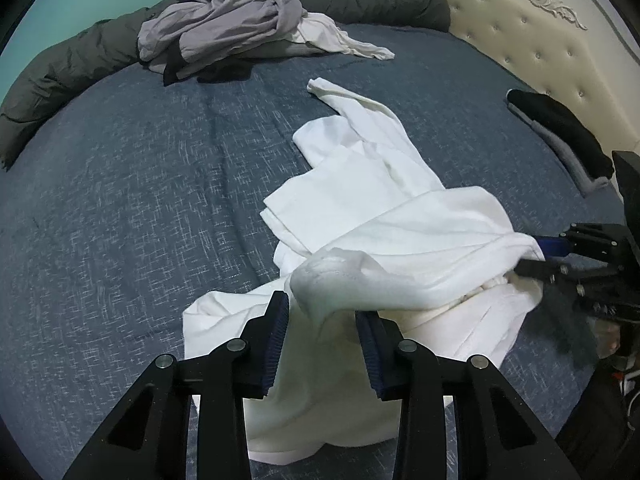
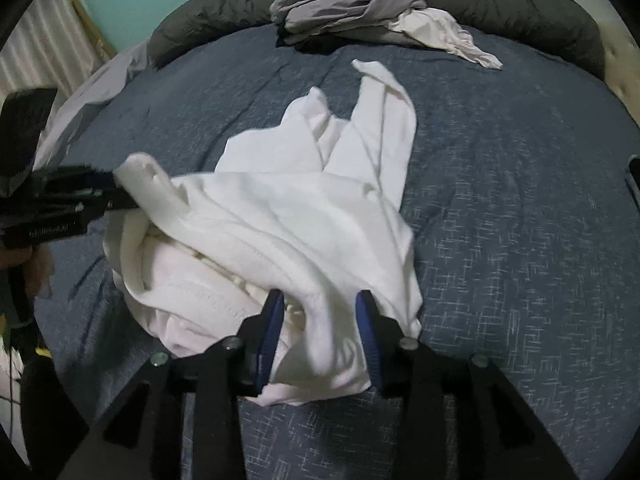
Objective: Fold clothes
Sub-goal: 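Grasp the shirt hem with the right gripper while the left gripper grasps the hem, then lift the shirt high with both grippers, holding the hem stretched between them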
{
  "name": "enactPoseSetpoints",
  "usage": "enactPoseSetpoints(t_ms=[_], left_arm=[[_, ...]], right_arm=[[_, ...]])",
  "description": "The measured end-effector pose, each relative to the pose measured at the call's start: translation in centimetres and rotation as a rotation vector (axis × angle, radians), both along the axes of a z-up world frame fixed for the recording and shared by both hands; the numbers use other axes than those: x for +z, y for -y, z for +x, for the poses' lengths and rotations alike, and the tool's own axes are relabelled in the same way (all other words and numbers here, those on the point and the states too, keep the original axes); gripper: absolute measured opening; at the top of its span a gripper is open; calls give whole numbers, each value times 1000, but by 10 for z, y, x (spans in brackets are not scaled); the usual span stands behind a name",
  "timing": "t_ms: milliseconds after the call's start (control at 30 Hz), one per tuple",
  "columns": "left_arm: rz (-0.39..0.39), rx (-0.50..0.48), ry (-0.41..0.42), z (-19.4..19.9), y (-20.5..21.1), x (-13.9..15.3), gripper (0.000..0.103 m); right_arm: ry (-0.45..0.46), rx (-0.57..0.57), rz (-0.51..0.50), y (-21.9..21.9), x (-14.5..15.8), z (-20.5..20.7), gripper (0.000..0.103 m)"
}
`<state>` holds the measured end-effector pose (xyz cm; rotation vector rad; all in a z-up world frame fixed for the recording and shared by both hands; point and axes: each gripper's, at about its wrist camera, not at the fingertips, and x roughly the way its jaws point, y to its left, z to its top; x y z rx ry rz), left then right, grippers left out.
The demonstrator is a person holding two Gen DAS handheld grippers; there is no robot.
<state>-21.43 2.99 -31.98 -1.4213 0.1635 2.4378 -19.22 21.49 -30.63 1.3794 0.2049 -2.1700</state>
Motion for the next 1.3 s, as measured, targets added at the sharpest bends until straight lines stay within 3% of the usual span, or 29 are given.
enactPoseSetpoints(t_ms=[67,100,133,167,300,433,933,1300], left_arm=[[-3,8,-4,-1,1,-2,33],[-1,11,-8,-1,2,-2,20],[-5,14,-17,0,2,-1,14],[-7,16,-30,2,3,2,8],[0,21,-80,9,8,22,4],[12,52,-168,21,18,69,4],[41,123,-516,91,39,313,4],[25,140,-750,153,37,492,3]], right_arm=[[-6,23,22,3,-3,2,37],[-9,33,33,5,-4,3,27],[-13,30,38,5,-3,3,14],[-17,26,42,4,-2,3,12],[-88,-24,3,-7,28,3,6],[-190,-38,-34,-14,82,6,5],[-610,-19,-106,-9,351,51,4],[-807,-31,-179,-19,525,99,4]])
